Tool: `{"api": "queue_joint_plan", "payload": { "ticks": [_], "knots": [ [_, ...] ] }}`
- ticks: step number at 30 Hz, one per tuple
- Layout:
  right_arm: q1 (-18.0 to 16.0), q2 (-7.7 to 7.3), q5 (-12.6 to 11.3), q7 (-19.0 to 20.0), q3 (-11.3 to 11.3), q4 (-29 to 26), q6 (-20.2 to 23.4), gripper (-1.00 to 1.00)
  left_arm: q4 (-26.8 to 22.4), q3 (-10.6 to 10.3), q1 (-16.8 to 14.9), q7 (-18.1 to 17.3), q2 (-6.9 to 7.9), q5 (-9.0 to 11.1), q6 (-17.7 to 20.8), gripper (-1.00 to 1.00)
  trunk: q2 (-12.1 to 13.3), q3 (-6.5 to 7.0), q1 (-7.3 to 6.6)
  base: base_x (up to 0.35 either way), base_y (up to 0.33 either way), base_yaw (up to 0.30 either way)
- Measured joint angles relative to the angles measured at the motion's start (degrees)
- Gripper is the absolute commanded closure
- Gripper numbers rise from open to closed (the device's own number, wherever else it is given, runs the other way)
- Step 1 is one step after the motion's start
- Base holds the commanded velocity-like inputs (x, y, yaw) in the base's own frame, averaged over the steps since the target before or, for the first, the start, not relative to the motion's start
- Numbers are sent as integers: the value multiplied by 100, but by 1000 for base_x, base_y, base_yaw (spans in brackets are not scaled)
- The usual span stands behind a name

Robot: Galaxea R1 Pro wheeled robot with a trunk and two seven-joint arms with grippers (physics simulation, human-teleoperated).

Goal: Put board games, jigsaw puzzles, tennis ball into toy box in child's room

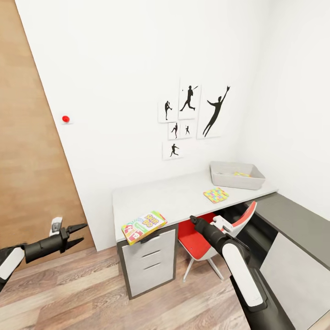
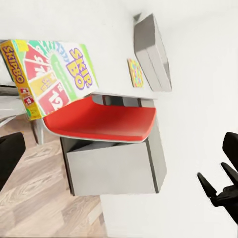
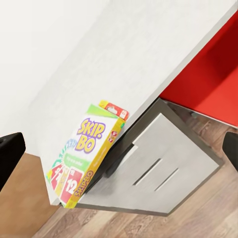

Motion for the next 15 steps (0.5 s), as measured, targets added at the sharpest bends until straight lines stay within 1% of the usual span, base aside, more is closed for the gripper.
{"api": "queue_joint_plan", "payload": {
  "ticks": [4,11,15],
  "knots": [
    [2,-9,1,0,0,-21,2,-100,297,-2,-20,8,1,-9,129,-100,0,0,0,0,0,0],
    [1,-19,6,23,0,-52,14,-100,447,-50,-29,19,1,-19,191,-100,0,0,0,0,0,0],
    [-1,-22,10,148,0,-66,25,-100,587,-76,-30,109,1,-16,199,-100,0,0,0,0,0,0]
  ]
}}
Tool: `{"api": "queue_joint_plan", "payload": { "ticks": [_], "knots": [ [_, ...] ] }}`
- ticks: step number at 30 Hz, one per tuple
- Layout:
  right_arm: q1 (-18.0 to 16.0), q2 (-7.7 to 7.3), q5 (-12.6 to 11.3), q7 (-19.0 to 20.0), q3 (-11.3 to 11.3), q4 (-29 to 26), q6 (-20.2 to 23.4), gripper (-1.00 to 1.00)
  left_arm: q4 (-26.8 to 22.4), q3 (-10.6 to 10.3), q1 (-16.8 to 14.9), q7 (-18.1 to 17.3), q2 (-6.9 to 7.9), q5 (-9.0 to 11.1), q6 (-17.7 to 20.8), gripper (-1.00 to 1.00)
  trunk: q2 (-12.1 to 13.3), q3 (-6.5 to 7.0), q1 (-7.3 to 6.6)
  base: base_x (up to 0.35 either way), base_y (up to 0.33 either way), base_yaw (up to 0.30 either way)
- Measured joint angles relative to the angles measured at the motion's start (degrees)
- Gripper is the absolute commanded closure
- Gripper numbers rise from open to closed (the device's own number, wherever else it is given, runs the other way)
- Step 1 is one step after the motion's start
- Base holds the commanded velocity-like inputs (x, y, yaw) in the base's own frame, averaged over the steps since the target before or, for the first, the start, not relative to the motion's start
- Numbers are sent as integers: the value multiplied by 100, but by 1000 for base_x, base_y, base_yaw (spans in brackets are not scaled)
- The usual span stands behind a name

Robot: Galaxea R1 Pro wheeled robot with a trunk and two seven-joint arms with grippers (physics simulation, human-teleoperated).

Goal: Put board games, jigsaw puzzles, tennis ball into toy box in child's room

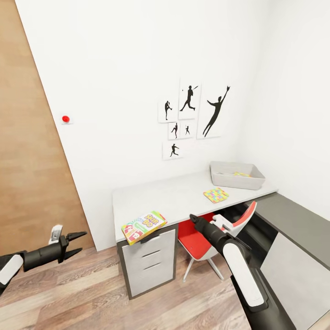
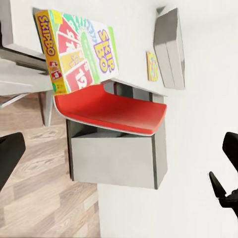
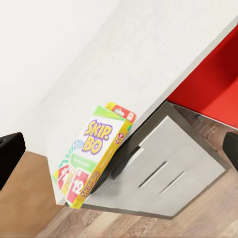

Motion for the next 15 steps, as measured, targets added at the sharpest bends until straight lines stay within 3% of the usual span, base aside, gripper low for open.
{"api": "queue_joint_plan", "payload": {
  "ticks": [8,15],
  "knots": [
    [6,-1,3,330,45,-118,66,-100,536,26,0,380,-28,8,-22,-100,0,0,0,0,0,0],
    [73,-1,7,460,443,-297,334,-100,654,46,-1,473,-252,6,-76,-100,0,0,0,0,0,0]
  ]
}}
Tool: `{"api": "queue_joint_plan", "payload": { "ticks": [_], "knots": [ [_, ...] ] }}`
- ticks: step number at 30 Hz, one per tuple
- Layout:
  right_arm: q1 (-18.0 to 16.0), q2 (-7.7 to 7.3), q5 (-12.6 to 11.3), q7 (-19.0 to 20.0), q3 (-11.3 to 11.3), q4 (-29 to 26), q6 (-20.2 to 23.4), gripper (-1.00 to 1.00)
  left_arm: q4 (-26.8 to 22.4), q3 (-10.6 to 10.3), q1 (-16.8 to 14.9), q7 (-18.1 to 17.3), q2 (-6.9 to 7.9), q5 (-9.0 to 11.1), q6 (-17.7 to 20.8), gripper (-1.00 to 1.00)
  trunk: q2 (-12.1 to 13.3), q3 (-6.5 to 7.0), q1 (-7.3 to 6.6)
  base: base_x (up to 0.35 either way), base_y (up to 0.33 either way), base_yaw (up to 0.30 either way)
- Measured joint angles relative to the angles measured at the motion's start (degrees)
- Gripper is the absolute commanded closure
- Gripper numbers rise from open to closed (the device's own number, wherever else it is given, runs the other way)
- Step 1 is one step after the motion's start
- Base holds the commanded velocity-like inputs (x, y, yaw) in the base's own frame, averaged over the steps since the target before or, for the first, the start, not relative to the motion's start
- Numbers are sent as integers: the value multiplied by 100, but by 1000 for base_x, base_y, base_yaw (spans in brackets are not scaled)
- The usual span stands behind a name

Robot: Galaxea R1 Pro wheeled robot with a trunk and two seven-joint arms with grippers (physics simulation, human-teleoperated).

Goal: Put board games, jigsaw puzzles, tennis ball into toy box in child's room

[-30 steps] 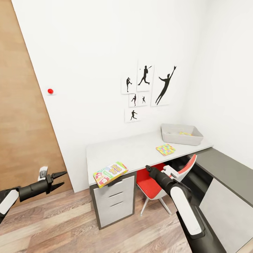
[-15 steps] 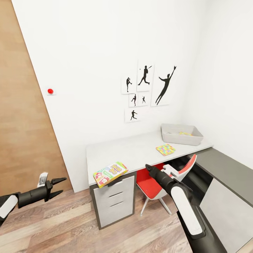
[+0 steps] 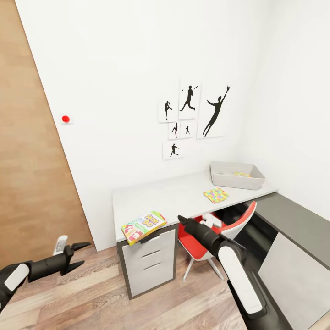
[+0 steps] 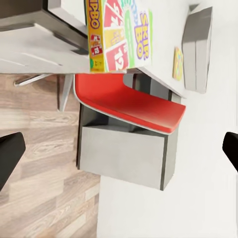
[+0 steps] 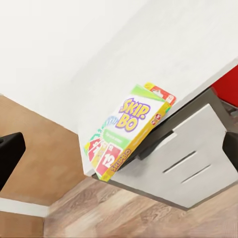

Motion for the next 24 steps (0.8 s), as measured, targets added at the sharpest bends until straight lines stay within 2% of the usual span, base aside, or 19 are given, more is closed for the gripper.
{"api": "queue_joint_plan", "payload": {
  "ticks": [5,12,24],
  "knots": [
    [26,0,-34,59,72,-27,70,-100,16,14,0,15,-85,8,-23,-100,0,0,0,0,0,0],
    [37,5,-58,336,98,-37,94,-100,22,28,0,17,-118,40,-84,-100,0,0,0,0,0,0],
    [40,-3,-59,1097,55,-40,84,-100,15,40,0,-34,-133,59,-407,-100,0,0,0,0,0,0]
  ]
}}
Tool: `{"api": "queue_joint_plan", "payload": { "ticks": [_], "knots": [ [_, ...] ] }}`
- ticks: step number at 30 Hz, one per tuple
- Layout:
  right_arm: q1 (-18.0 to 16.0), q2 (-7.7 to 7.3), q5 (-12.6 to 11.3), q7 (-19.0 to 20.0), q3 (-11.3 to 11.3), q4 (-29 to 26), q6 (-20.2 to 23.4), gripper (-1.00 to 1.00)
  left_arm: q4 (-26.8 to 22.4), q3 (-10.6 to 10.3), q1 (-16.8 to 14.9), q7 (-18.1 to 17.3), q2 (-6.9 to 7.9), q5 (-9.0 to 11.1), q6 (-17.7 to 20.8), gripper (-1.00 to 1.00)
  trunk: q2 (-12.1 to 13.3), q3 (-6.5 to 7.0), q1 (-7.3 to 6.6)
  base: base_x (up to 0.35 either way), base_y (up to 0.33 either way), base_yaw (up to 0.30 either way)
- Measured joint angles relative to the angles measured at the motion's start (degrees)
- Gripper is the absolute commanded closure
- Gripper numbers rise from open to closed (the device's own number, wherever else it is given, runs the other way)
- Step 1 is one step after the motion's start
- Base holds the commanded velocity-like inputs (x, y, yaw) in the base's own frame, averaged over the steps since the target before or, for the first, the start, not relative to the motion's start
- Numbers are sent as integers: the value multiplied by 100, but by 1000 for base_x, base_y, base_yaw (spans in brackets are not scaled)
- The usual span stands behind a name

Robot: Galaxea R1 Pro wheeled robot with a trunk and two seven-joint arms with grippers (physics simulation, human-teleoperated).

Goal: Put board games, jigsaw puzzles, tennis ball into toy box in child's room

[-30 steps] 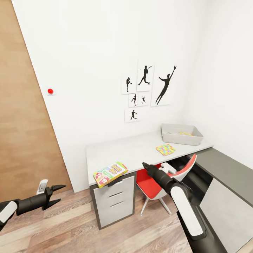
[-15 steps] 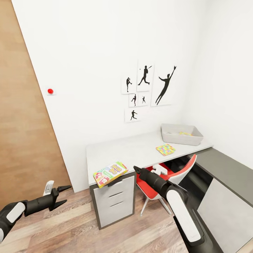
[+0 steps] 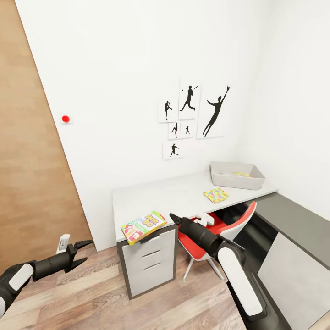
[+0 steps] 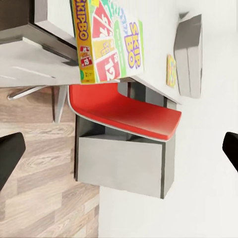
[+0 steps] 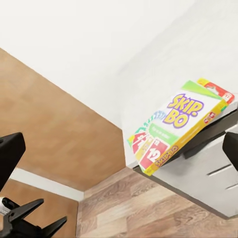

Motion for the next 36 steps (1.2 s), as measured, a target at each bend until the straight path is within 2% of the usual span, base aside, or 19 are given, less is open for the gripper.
{"api": "queue_joint_plan", "payload": {
  "ticks": [4,10,11,16,18,22,28,31,36],
  "knots": [
    [0,-13,3,235,-52,0,-5,-100,0,4,0,-22,0,2,-62,-100,0,0,0,0,0,0],
    [0,-28,4,703,-327,0,-8,-100,0,6,0,-20,-6,-3,-205,-100,0,0,0,0,0,0],
    [3,-35,3,896,-426,0,-4,-100,-1,4,0,-10,-23,-4,-269,-100,0,0,0,0,0,0],
    [31,-91,-56,1506,-644,-6,-4,-100,-1,2,0,18,-143,-6,-366,-100,0,0,0,0,0,0],
    [50,-137,-54,1774,-696,-6,-1,-100,0,1,0,26,-187,-6,-382,-100,-79,-36,44,0,0,0],
    [77,-297,-43,2573,-776,-6,-3,-100,0,-1,0,40,-279,-2,-401,-100,-240,-108,132,0,0,0],
    [85,-506,-30,3324,-886,-8,-5,-100,0,-1,-6,44,-426,2,-401,-100,-482,-217,264,0,0,0],
    [92,-587,-28,3612,-973,-7,-4,-100,0,-1,-3,44,-486,4,-403,-100,-603,-271,330,0,0,0],
    [95,-625,-23,3799,-1024,-7,-10,-100,0,0,-1,41,-490,13,-408,-100,-804,-361,440,0,0,0]
  ]
}}
